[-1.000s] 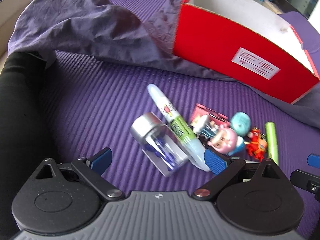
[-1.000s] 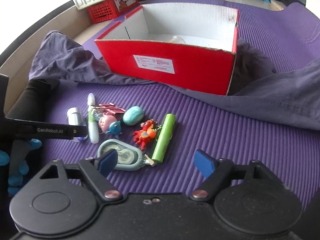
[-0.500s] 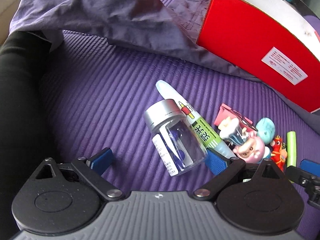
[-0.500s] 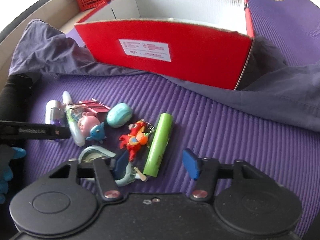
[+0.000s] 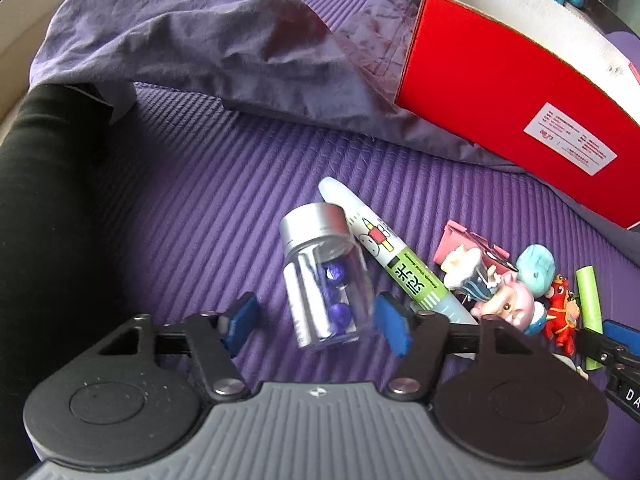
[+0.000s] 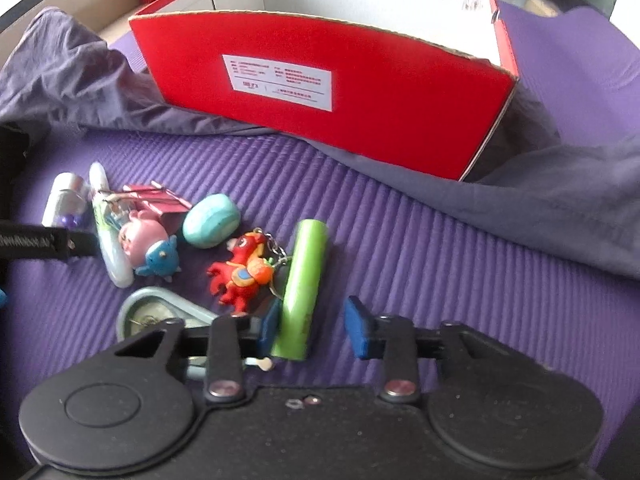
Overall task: Organize rigid objects
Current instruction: 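Grasp the clear pill bottle with the left tool while the right tool grasps the green tube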
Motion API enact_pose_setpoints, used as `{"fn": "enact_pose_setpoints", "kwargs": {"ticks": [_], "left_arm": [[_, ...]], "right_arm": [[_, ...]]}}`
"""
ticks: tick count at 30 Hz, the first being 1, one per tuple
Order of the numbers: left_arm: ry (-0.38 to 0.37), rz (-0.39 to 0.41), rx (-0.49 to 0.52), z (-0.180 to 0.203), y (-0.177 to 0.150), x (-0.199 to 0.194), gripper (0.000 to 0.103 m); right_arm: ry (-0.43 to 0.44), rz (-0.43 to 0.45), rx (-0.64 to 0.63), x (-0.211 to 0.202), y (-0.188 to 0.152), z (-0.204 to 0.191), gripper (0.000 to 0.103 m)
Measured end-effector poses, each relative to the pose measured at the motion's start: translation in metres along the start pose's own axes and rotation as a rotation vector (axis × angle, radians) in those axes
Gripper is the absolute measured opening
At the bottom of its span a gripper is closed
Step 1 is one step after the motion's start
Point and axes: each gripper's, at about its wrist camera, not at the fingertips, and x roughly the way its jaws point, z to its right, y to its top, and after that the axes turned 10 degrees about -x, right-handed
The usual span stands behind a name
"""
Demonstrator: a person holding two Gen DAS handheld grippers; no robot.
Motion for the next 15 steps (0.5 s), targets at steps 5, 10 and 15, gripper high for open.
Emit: {"fn": "enact_pose_setpoints", "kwargs": {"ticks": [5,10,15], "left_arm": [[0.0,0.009,-0.007,-0.001,0.001,-0.003,0.041],[-0.007,0.015,-0.019,-0.005,0.0,-0.005,0.041],[-0.031,0.036,-0.02,-0.006,0.0,-0.018,0.04]], "right_arm": [[-0.001,-0.001,0.046,-0.003,-0.001,0.01,0.016],[0.016,0.002,0.1,-0.009,-0.006,0.018,0.015],[0.051,0.019,0.156,-0.023,-0.009,0.024,0.015]]}}
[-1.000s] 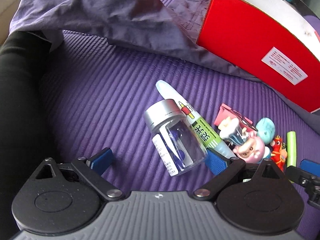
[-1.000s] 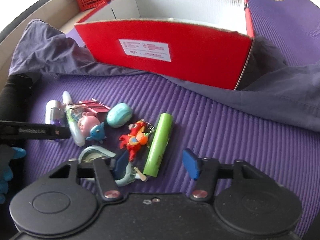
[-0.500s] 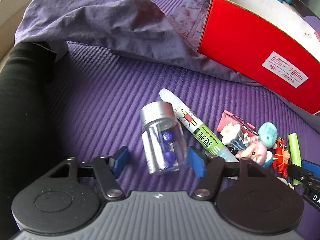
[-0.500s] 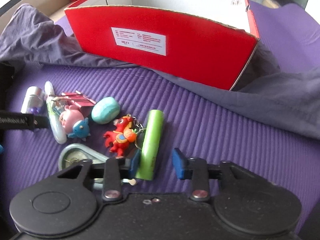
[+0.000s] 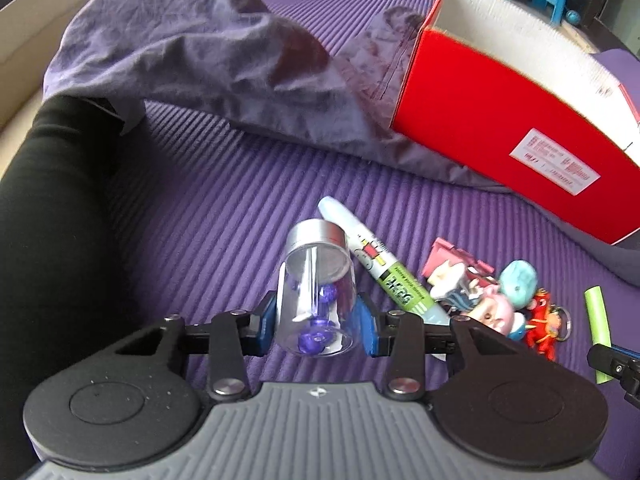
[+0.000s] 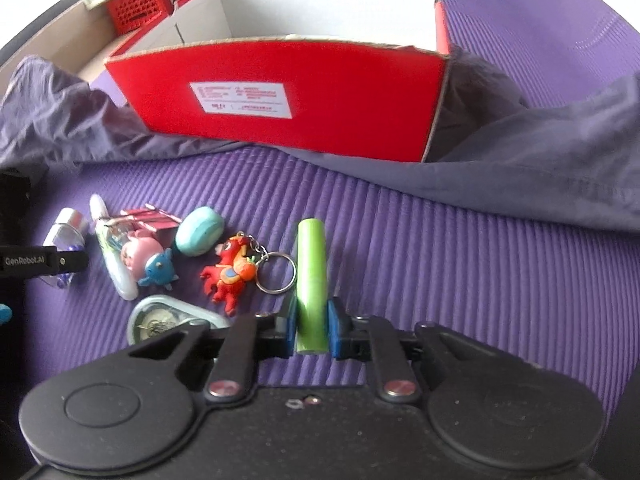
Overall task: Organize rigid objects
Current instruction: 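Grasp the clear pill bottle with the left tool while the right tool grasps the green tube, then carry the bottle and green tube into the red box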
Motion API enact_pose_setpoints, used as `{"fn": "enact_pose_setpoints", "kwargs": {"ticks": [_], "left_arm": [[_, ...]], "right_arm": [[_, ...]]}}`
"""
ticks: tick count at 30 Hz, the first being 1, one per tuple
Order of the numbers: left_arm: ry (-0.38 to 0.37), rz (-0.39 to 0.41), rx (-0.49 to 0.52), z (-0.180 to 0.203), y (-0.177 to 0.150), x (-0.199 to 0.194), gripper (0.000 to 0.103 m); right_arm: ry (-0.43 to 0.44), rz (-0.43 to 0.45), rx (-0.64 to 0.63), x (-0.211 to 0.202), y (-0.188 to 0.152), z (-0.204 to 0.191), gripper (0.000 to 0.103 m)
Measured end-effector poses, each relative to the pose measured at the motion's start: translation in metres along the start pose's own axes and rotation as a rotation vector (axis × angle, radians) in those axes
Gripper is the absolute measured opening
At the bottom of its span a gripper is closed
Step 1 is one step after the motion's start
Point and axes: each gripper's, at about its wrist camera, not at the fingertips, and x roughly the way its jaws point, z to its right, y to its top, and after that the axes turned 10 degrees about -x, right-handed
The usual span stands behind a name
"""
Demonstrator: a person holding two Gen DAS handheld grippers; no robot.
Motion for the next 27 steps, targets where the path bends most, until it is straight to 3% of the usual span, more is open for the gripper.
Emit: {"fn": "enact_pose_setpoints", "kwargs": {"ticks": [8,17,27], "left_arm": [[-0.061,0.016,-0.037,-0.006,0.002,-0.027,0.04],[-0.148,0.075,0.004,0.008,0.004,-0.079,0.04],[-0.248,0.155,0.06,0.037,0.03,-0.125,0.04]], "right_arm": [[0.042,0.039,0.054,-0.028,-0.001,0.002,0.015],[0.073,0.099,0.063,-0.072,0.005,0.002,0.015],[0.042,0.2,0.037,-0.12,0.041,0.007,0.015]]}}
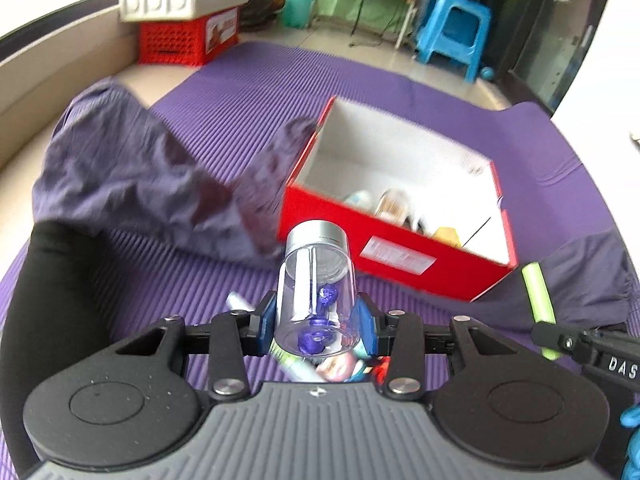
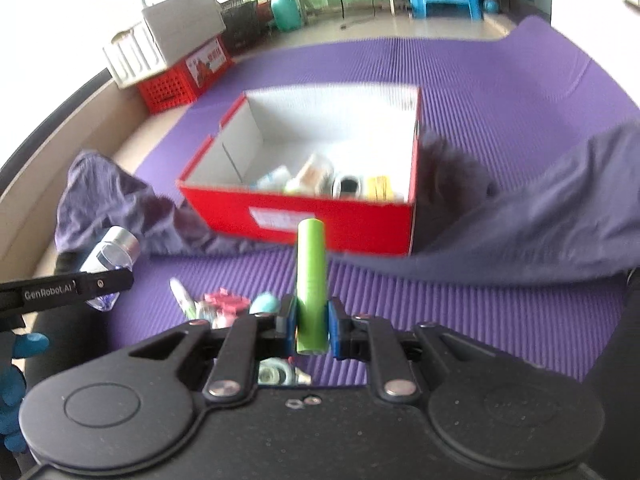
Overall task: Organize rigid objects
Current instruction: 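Carry the bottle and green tube into the red box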
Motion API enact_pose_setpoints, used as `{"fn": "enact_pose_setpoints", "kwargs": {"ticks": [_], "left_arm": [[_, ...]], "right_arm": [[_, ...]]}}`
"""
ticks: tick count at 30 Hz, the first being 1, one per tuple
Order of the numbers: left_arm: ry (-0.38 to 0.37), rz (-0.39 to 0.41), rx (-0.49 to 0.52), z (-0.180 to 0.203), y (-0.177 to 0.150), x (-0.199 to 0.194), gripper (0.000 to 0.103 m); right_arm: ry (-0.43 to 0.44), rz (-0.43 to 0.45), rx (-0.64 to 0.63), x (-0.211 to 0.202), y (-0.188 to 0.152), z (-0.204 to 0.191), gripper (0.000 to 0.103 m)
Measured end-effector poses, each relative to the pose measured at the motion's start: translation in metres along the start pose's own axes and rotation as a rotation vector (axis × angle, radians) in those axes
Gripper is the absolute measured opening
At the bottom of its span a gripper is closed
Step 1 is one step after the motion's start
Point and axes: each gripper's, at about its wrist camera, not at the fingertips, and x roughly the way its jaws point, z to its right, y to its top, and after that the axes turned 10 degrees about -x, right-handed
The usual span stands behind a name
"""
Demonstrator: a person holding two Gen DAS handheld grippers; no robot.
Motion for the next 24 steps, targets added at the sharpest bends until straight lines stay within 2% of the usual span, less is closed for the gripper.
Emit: {"fn": "enact_pose_setpoints", "kwargs": {"ticks": [9,24], "left_arm": [[-0.005,0.084,0.087,0.033,0.044,0.003,0.04],[0.02,0.046,0.192,0.061,0.092,0.077,0.04]], "right_arm": [[-0.033,0.067,0.0,-0.002,0.047,0.014,0.015],[-0.08,0.055,-0.029,0.048,0.089,0.028,0.015]]}}
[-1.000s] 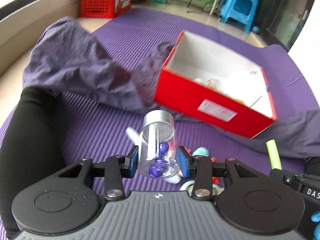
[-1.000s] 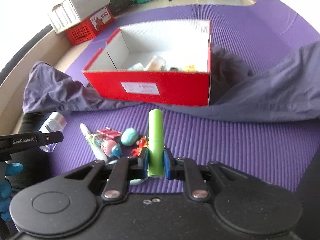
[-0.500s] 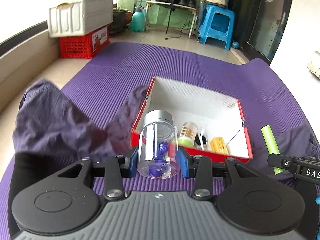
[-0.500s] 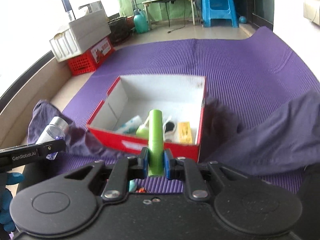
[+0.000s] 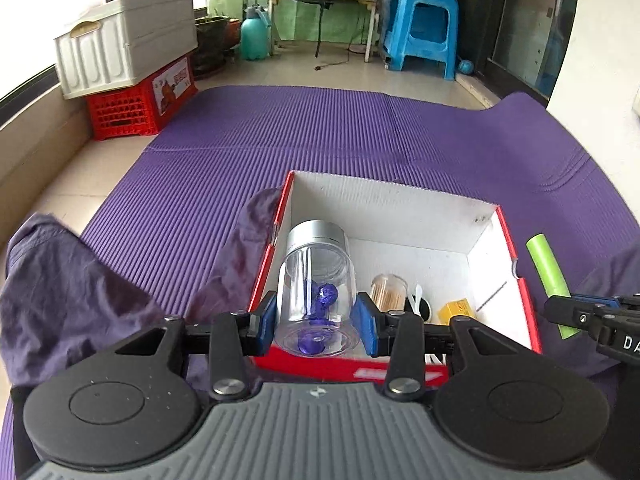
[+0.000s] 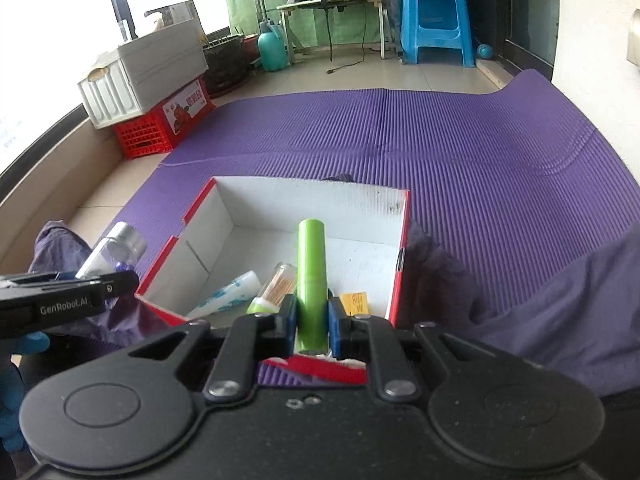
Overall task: Organize rigid objects
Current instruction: 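Carry the bottle and green tube into the red box, then open both tools in the box and raise them out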
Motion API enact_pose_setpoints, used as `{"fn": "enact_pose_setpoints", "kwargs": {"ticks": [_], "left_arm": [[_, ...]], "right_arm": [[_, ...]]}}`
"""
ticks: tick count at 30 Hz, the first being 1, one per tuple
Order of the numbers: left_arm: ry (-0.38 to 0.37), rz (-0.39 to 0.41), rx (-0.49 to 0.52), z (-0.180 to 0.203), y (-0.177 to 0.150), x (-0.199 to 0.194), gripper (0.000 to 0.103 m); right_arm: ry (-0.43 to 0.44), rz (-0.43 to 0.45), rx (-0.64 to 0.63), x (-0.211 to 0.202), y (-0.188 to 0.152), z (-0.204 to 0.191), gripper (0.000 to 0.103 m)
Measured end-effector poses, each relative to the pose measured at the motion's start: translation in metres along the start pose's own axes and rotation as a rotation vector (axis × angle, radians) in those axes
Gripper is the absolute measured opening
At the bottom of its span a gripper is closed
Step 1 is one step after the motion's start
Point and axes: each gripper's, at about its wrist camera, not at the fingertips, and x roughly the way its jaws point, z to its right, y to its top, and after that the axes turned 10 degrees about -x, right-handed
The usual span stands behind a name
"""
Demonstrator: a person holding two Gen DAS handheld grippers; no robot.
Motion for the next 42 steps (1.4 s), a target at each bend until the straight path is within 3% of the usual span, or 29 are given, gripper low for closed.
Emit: {"fn": "enact_pose_setpoints", "kwargs": {"ticks": [12,24,36,42], "left_arm": [[-0.005,-0.114,0.025,0.007,0.026,0.093,0.04],[-0.021,-0.206,0.05,0.031,0.033,0.166,0.04],[0.009,-0.298,0.073,0.034,0.026,0.197,0.04],[-0.009,-0.308,0.018,0.027,0.026,0.197,0.042]], "right_arm": [[-0.01,-0.103,0.007,0.085,0.009,0.01,0.015],[0.002,-0.222,0.011,0.151,-0.006,0.007,0.015],[-0.014,-0.257,-0.005,0.162,-0.014,-0.001,0.017],[0.019,-0.248,0.021,0.158,-0.013,-0.001,0.031]]}}
